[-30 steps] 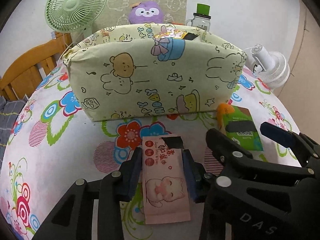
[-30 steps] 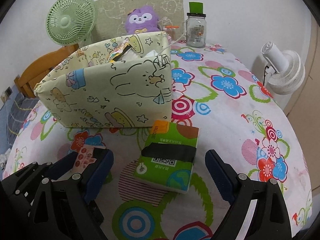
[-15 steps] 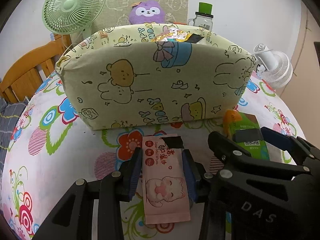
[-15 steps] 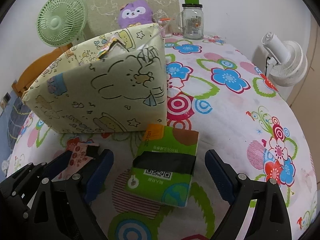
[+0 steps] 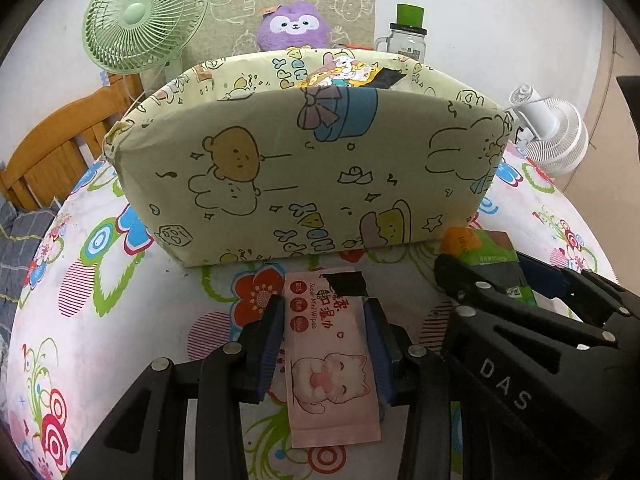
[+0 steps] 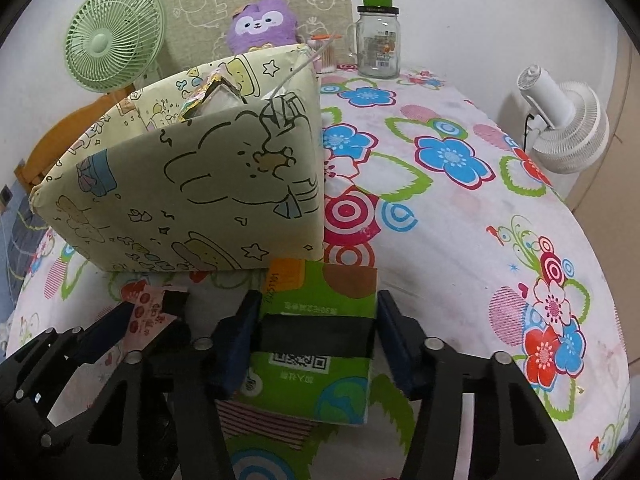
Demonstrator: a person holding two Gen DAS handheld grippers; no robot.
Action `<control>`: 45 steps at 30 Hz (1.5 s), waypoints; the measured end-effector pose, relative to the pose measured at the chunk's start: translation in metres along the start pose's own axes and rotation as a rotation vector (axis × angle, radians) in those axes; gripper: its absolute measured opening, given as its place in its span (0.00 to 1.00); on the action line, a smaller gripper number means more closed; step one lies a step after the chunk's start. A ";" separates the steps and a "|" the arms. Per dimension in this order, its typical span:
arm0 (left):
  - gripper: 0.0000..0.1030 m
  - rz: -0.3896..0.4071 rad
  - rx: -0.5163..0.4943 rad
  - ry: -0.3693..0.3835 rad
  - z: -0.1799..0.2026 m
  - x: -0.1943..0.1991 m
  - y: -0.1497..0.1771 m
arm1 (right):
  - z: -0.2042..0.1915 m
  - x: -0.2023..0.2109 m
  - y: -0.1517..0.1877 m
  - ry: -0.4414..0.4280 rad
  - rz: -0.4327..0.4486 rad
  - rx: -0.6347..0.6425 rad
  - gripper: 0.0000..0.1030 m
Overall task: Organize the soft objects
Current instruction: 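Grasp the pink wipes packet with the left tool while the right tool grasps the green tissue pack, then lift the pink packet with the left tool while the right tool carries the tissue pack over the box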
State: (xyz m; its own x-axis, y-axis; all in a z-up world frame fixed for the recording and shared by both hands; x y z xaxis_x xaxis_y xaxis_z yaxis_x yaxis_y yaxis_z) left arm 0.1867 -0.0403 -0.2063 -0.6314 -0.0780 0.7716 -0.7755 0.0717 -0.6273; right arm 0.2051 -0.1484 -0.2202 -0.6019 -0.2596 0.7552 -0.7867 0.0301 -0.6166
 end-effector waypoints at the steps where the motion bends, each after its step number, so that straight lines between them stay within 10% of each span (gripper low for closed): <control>1: 0.39 0.000 -0.001 0.000 0.001 0.000 0.000 | 0.000 0.000 0.000 -0.001 0.000 0.000 0.55; 45: 0.39 0.126 0.089 -0.006 -0.026 0.084 0.011 | -0.042 0.090 0.007 -0.054 0.142 0.076 0.53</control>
State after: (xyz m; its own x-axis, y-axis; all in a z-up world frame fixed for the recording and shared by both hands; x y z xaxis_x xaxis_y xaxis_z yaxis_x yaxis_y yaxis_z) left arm 0.1249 -0.0204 -0.1458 -0.7236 -0.0801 0.6856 -0.6874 -0.0067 -0.7263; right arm 0.1394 -0.1308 -0.1470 -0.6960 -0.3099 0.6477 -0.6808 -0.0021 -0.7325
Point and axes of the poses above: each gripper's, at about its wrist camera, not at the fingertips, and x roughly against the way its jaws point, z to its right, y to its underside, the point moved 7 cm from there along -x, roughly the way its jaws point, and after that the axes turned 8 degrees about -y, right-handed, at the moved point
